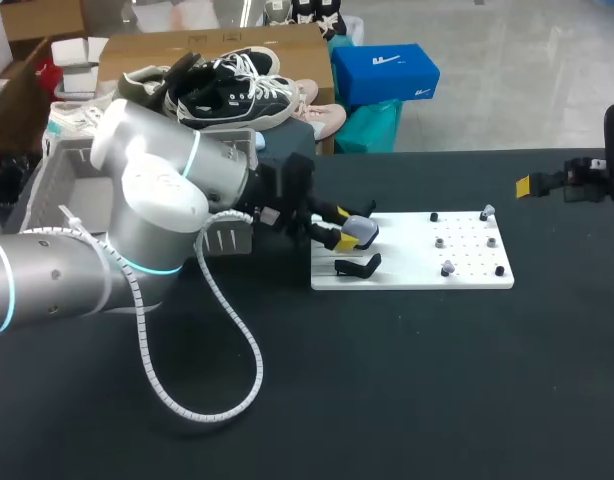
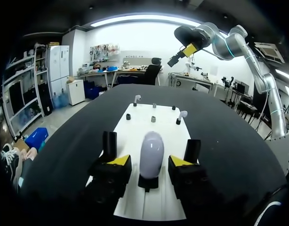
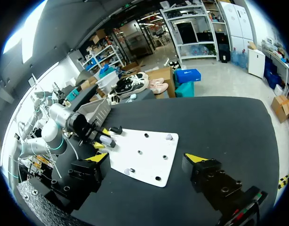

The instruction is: Pick up each earbud case from the left stands, insert the matching earbuds, close the lid, and place the case in the box.

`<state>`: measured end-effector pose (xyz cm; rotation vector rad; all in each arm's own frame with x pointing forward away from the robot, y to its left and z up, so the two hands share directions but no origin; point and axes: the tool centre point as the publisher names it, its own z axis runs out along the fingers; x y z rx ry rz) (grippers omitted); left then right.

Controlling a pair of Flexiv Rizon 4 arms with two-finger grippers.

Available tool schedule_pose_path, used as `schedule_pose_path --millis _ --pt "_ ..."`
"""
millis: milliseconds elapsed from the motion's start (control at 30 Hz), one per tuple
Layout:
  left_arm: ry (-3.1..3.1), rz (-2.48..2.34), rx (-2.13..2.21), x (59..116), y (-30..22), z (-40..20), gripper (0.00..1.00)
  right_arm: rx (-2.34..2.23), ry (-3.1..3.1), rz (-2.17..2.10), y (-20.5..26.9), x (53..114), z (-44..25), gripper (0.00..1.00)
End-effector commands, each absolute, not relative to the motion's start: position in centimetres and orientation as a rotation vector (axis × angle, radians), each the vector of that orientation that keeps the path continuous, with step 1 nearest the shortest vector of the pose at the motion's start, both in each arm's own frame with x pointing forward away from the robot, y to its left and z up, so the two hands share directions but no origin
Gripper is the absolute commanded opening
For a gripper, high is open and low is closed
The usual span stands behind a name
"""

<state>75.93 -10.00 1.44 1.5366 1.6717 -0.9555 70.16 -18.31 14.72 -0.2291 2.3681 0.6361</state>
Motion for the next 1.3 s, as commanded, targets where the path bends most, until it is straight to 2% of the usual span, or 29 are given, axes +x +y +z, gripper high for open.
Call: schedule_pose_path --millis 33,467,1000,1067,1133,1167,1200,1300 --pt "1.672 -0.958 1.540 75.99 -10.05 1.40 0.49 -0.230 2.370 0.635 -18.39 70.11 14.80 1.00" --pt "1.671 -0.962 1.544 75.97 -10.18 1.35 0.43 -0.230 2.370 0.635 -18.39 70.11 14.80 1.00" --pt "1.675 -0.965 1.542 76.02 -10.22 1.20 0.30 -0.230 2.370 0.635 -18.39 70.11 14.80 1.00" --pt "1.675 -0.965 1.543 76.01 -10.25 1.22 0.27 -0.230 2.370 0.635 -18.39 70.11 14.80 1.00" --pt "1.673 -0.965 1.545 76.00 -10.28 1.24 0.14 -0.230 2.370 0.635 -18.39 70.11 14.80 1.00" --pt "1.673 -0.964 1.547 76.00 -10.29 1.24 0.03 -0.230 2.370 0.635 -18.39 70.11 14.80 1.00" --pt "1.674 -0.964 1.548 75.99 -10.30 1.24 0.00 -0.230 2.370 0.635 -18.39 70.11 14.80 1.00" --pt "1.674 -0.965 1.547 76.00 -10.31 1.24 0.00 -0.230 2.370 0.635 -18.39 70.11 14.80 1.00"
